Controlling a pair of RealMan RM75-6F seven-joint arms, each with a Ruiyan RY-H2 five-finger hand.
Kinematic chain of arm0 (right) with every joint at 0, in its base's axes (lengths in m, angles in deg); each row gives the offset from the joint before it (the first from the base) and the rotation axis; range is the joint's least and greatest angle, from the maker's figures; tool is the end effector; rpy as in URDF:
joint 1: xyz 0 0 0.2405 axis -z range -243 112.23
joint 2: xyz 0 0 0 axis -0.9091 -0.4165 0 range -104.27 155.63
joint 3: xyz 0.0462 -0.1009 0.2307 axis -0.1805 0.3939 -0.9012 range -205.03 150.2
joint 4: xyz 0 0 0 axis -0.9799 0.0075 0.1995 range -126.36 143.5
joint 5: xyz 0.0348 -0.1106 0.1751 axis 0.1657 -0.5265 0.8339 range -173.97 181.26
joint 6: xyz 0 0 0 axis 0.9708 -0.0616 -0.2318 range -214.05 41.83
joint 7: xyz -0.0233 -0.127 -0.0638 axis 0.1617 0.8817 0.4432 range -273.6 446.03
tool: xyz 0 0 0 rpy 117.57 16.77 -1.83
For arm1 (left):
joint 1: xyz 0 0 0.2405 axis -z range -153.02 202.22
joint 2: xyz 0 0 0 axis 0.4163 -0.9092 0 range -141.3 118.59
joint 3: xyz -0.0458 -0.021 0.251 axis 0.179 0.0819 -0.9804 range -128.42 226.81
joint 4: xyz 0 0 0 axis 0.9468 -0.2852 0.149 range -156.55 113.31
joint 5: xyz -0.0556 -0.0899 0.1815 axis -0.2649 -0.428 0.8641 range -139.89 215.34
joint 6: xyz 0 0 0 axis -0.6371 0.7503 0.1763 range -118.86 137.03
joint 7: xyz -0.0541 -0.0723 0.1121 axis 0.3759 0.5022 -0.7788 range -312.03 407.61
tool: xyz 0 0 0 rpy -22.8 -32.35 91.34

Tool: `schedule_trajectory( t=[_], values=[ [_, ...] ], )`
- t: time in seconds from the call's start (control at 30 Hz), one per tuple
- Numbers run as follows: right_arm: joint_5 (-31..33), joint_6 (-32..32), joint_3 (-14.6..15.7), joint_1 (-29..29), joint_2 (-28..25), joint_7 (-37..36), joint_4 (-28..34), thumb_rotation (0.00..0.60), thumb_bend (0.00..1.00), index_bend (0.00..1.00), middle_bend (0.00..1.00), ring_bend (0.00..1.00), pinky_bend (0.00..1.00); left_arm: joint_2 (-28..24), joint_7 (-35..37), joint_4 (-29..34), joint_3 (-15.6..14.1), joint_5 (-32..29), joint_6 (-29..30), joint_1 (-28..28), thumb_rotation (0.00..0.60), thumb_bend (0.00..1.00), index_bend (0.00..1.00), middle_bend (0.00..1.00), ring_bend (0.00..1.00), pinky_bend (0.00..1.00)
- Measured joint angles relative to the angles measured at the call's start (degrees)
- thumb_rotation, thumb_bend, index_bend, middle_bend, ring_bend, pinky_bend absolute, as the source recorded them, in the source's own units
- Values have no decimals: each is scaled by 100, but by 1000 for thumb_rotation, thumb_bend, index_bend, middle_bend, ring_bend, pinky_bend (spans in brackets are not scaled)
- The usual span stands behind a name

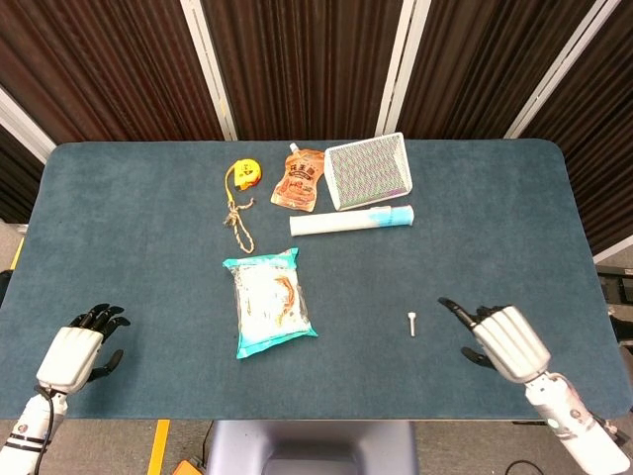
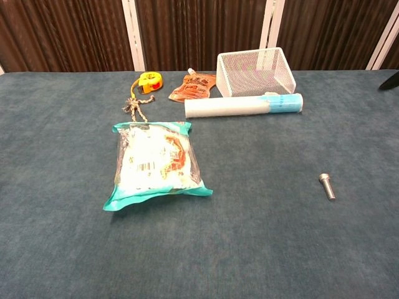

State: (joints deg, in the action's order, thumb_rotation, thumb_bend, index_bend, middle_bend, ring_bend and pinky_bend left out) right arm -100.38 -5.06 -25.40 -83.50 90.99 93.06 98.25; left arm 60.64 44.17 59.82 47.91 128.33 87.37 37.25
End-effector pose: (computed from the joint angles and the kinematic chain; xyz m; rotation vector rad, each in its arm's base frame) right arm -0.2463 -0.2171 0.1180 1.8992 -0.5467 1.0068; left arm -0.3120 0.2089 0.1020 -1.6716 -0.8105 -0.8274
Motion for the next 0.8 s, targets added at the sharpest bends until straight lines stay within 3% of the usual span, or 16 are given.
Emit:
schedule_trajectory(
  t=[0.23,0.4,0.8],
  values=[
    [192,-1229,-103,-622,-202,412,437,600,263,432,960,871,1000,-19,-3,23,-3,-27,-29,-2,600,374,321,203,155,319],
    [375,-1756,-198,-955,-129,714,395,600,364,495,962,874,1000,-34,18,36,3,-19,1,-3,600,373,321,203,155,319],
    [784,-2693,-196,-1394,121,871,198,600,368,447,962,873,1000,-37,21,32,12,-51,-16,-1,600,374,321,203,155,320]
  ],
)
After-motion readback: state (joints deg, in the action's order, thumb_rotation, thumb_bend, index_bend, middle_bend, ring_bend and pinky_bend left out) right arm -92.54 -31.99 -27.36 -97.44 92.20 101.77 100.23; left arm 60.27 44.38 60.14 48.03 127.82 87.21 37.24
